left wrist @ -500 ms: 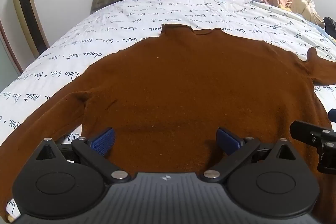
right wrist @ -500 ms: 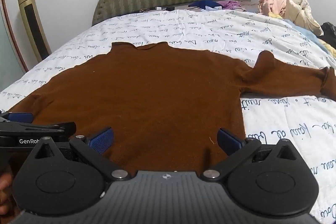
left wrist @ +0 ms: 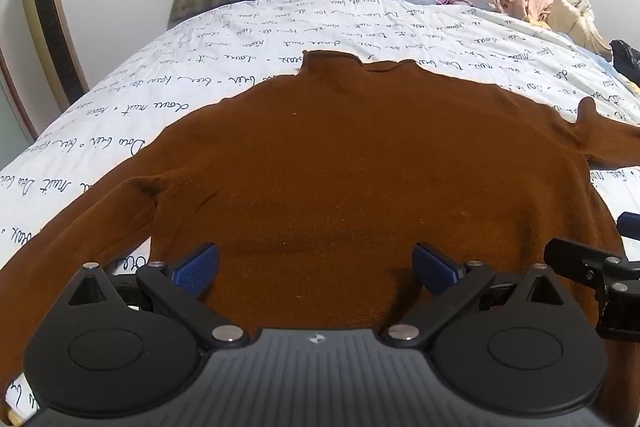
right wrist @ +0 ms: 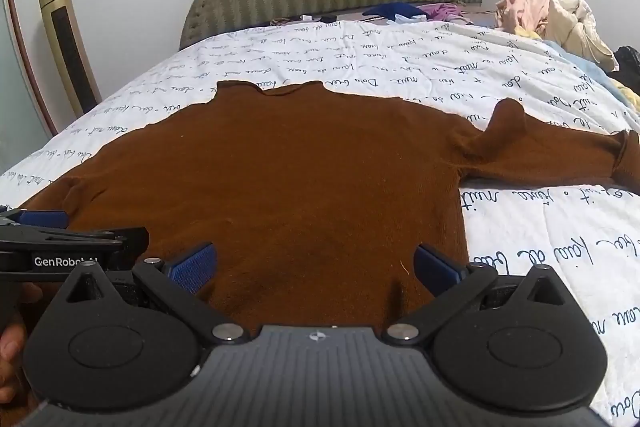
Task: Fold small clothes
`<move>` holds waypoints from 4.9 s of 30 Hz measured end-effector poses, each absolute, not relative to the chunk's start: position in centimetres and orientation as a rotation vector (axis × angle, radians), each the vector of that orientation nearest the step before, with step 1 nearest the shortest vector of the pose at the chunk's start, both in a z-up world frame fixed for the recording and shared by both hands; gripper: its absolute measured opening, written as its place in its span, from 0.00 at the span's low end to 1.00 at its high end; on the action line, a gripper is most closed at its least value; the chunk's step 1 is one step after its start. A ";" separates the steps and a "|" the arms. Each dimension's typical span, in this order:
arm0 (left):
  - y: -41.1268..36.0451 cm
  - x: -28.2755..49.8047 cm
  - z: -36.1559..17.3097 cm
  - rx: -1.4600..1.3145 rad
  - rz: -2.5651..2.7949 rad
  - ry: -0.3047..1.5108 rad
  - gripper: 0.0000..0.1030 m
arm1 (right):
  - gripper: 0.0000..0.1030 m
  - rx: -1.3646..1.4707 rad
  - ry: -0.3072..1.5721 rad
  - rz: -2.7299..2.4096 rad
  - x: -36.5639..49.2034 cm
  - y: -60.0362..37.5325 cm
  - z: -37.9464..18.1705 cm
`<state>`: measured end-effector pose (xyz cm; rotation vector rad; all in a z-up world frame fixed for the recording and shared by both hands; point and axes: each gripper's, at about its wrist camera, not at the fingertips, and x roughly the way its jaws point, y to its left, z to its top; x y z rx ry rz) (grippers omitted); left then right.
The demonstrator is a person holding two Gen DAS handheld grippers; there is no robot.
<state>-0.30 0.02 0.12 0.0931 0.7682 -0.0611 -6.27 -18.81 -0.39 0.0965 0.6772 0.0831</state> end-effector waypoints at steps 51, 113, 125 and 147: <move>-0.5 0.0 -0.3 0.112 -0.012 0.800 1.00 | 1.00 0.012 0.609 0.129 -7.2 -18.2 0.1; -8.4 1.8 -1.3 0.301 -0.176 0.799 1.00 | 0.52 0.578 0.476 -0.384 -3.3 -53.8 -3.8; -7.9 1.9 -1.1 0.298 -0.168 0.799 1.00 | 0.13 0.519 0.426 -0.429 -2.3 -55.2 -1.7; -7.7 2.1 -1.1 0.297 -0.166 0.797 1.00 | 0.10 0.684 0.510 -0.351 -2.6 -59.9 -2.3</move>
